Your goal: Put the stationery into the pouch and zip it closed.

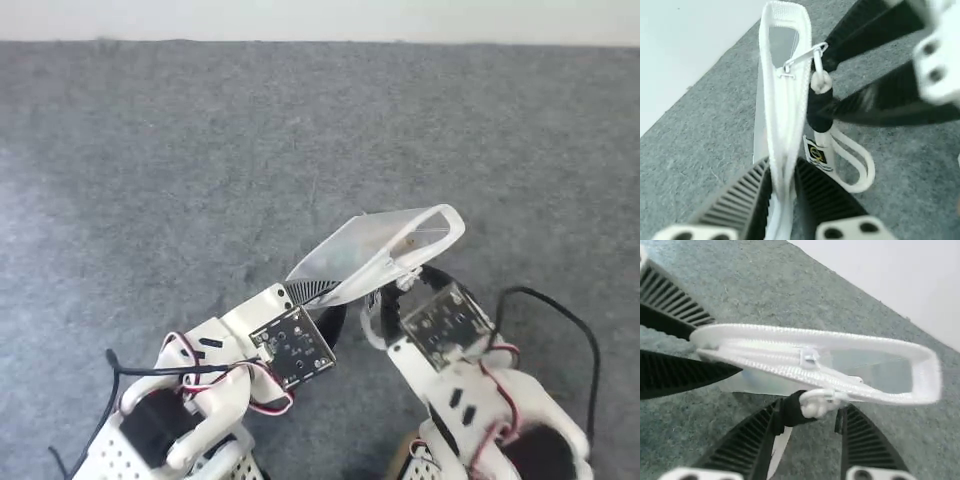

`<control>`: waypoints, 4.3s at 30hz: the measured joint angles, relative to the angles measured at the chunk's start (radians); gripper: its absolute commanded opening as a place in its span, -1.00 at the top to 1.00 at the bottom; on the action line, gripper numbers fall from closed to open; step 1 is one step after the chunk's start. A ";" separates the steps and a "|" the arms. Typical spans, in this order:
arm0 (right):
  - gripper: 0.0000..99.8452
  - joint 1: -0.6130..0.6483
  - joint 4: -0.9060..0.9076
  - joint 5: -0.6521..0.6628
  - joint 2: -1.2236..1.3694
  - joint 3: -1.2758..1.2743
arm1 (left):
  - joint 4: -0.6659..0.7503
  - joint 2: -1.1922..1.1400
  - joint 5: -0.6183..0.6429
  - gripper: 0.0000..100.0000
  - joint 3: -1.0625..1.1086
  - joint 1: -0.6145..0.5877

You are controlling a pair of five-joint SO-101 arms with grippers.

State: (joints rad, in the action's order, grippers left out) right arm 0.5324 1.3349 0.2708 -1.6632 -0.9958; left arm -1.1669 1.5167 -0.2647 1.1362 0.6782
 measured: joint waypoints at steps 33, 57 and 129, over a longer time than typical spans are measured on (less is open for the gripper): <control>0.99 -0.100 -0.037 -0.021 -0.008 -0.011 | 0.041 -0.003 0.123 0.60 -0.020 -0.008; 0.99 -0.103 -0.021 -0.021 -0.089 0.008 | 0.219 -0.014 0.115 0.98 0.049 0.031; 0.99 -0.637 -0.272 -0.077 0.098 0.072 | 0.167 -0.003 0.074 0.98 0.058 0.015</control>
State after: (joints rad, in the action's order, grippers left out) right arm -0.1043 1.0633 0.1941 -1.5650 -0.9237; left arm -0.9996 1.5136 -0.1910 1.1945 0.6935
